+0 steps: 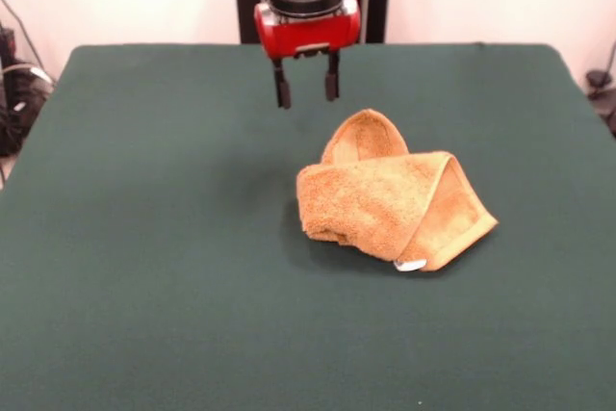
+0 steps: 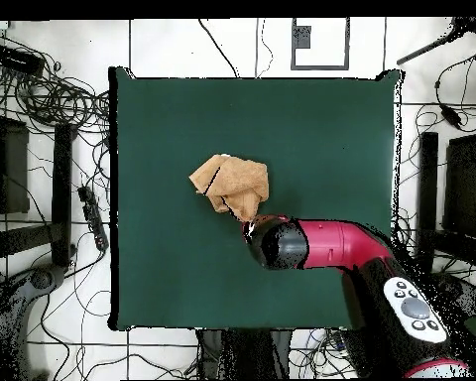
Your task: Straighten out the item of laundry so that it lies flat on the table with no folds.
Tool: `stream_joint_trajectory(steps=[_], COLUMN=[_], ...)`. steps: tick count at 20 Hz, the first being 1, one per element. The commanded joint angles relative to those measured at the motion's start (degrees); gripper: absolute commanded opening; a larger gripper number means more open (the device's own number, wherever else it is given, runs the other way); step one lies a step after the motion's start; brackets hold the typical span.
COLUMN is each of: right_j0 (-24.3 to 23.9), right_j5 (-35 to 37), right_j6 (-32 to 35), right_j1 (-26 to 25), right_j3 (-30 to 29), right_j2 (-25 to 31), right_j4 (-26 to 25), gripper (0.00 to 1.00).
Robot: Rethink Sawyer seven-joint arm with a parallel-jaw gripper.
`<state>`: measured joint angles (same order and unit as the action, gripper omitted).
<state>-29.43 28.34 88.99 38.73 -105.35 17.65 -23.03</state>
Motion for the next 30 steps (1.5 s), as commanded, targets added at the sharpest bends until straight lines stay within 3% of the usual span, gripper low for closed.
stream_joint_trajectory(steps=[1,6,10,14,21,30], right_j0=[1.9,6.6,7.7,7.0,4.1,3.8], right_j5=[14.7,21.2,25.9,24.0,20.9,21.6], right_j6=[-23.9,-22.3,-25.3,-25.4,-25.9,-23.1], right_j1=[-5.0,-9.6,-11.5,-13.1,-11.7,-12.6], right_j3=[5.8,12.2,15.3,16.3,13.2,13.9], right_j2=[11.4,9.7,11.4,13.0,15.9,16.3], right_j4=[-8.8,-12.8,-13.6,-14.8,-15.9,-17.2], gripper=[1.00,1.00,1.00,1.00,1.00,1.00])
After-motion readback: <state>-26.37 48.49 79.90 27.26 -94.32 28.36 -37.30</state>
